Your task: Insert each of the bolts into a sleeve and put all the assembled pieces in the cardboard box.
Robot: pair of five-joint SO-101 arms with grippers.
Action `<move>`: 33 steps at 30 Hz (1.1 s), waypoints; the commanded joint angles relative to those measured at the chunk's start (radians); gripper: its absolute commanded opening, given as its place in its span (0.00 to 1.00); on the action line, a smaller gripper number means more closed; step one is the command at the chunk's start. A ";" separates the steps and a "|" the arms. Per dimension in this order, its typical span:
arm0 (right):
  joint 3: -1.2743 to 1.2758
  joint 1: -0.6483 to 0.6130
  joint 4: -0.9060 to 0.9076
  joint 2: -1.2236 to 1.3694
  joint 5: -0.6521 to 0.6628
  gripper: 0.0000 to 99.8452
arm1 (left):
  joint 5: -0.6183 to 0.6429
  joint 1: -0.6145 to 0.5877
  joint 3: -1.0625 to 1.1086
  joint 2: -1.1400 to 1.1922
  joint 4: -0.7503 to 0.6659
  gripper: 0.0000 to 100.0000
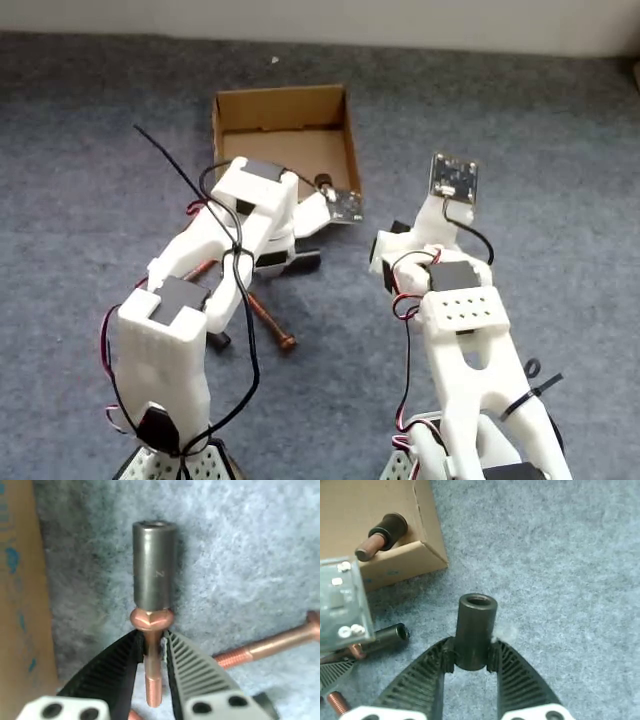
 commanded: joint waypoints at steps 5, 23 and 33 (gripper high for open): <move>-0.005 0.007 -0.019 -0.045 0.014 0.01 | 0.144 -0.048 -0.018 -0.260 0.098 0.00; -0.002 -0.136 -0.013 -0.048 0.012 0.01 | 0.493 -0.110 0.414 -0.944 -0.074 0.00; -0.001 -0.225 0.088 -0.165 0.012 0.01 | 0.733 -0.131 0.667 -1.222 -0.308 0.00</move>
